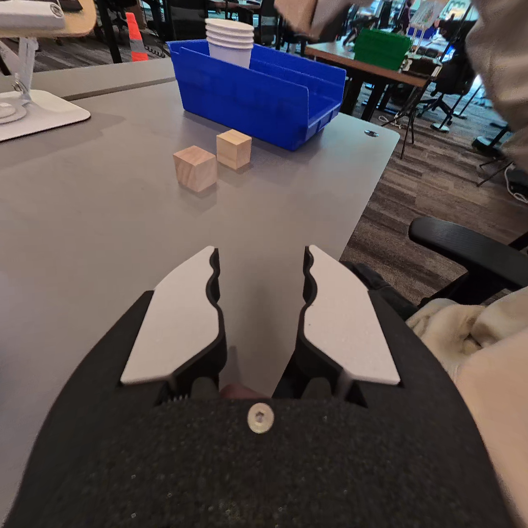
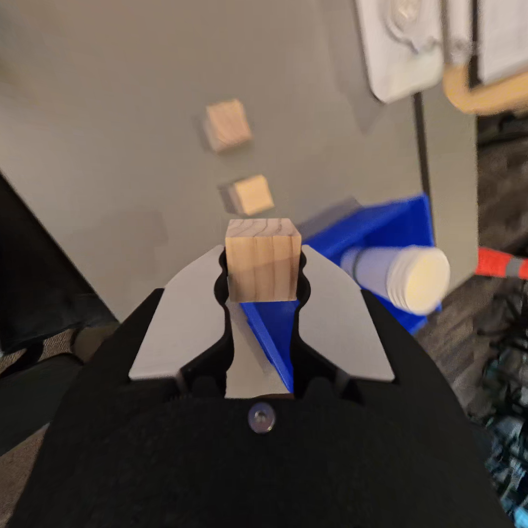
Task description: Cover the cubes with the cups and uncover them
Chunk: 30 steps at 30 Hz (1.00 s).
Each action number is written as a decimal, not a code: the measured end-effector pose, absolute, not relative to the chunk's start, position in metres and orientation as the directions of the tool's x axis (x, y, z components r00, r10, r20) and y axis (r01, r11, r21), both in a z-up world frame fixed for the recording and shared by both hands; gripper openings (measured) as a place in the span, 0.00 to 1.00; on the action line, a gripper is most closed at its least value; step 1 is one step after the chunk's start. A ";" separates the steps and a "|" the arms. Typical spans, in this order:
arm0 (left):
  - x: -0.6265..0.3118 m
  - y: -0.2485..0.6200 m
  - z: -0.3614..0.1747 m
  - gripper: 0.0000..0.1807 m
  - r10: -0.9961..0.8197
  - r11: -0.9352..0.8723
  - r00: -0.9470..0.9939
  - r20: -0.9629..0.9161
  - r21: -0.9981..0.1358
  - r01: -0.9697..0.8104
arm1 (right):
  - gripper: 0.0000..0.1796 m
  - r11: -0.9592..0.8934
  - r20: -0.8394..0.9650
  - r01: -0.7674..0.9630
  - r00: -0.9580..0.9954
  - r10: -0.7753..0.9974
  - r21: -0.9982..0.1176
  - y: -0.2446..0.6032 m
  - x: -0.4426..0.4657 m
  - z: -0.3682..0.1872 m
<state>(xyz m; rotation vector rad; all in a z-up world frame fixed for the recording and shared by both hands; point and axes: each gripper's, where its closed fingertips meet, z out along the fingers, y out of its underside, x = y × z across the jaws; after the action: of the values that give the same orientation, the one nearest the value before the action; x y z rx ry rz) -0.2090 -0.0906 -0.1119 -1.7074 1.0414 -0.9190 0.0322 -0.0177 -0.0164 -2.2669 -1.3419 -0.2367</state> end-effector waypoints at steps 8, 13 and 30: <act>-0.193 -0.093 -0.119 0.31 -0.933 -0.201 0.349 0.090 -0.934 -0.294 | 0.25 -0.727 0.166 0.607 0.792 0.588 -0.322 0.045 0.168 -0.103; -0.192 -0.089 -0.122 0.31 -0.930 -0.214 0.352 0.102 -0.931 -0.296 | 0.25 -0.753 0.102 0.613 0.787 0.608 -0.241 0.053 0.166 -0.170; -0.231 -0.048 -0.122 0.31 -0.781 -0.265 0.623 0.055 -0.931 -0.251 | 0.31 -0.294 -0.036 0.131 0.865 0.501 -0.947 -0.026 0.075 -0.018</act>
<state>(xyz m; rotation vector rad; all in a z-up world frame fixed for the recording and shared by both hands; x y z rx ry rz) -0.2310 -0.0478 -0.1218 -1.8141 0.8319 -0.6420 0.0745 -0.0263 -0.0175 -1.8563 -0.4732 0.3894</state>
